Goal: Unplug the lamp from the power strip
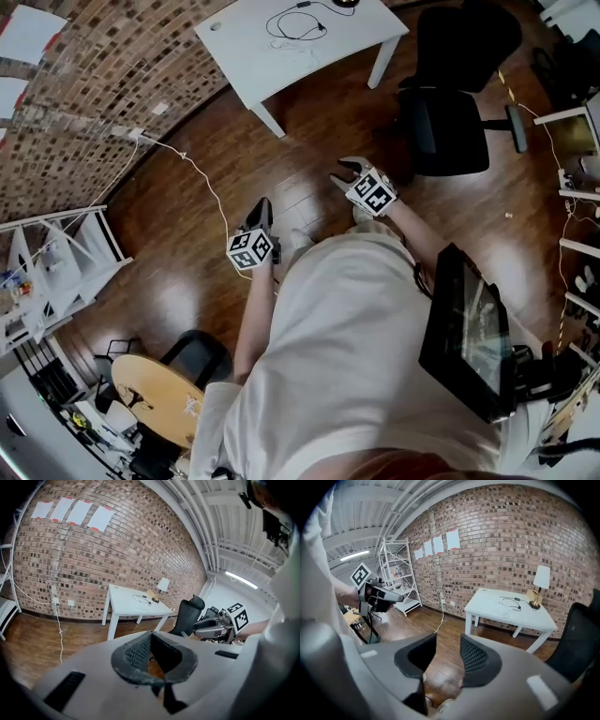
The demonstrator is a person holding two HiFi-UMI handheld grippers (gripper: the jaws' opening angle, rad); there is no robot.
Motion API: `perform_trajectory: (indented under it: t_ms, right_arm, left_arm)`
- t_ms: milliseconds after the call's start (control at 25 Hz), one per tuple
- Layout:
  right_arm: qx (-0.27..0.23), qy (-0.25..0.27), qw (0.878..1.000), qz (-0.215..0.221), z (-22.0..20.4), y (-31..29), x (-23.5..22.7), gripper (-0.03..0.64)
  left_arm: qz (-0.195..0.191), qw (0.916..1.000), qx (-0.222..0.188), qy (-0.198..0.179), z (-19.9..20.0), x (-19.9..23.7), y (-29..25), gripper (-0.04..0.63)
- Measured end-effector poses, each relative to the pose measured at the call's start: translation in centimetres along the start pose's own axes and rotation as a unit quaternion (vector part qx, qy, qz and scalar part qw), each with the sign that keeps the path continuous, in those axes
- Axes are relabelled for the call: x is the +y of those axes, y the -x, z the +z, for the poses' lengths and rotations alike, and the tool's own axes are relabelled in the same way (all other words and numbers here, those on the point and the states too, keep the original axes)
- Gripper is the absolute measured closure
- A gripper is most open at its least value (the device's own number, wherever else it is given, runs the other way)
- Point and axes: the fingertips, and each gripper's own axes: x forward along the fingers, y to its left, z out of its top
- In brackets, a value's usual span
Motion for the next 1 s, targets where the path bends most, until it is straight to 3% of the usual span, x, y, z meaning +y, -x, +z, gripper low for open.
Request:
perform_trajectory:
  t_ms: [400,1000]
  right_arm:
    - [0.0,-0.005,1.0,-0.001,-1.9,0.8,-1.1,0.46]
    - [-0.02,-0.038,0.999,-0.016,-5.5,5.7,-6.3,0.472]
  left_arm:
    - [0.011,0.9997,0.021,0.0,-2.7,-1.5,-0.8,0.592]
    - [0.001,0.9992,0.037,-0.012,-3.9,-8.8,-4.9,0.592]
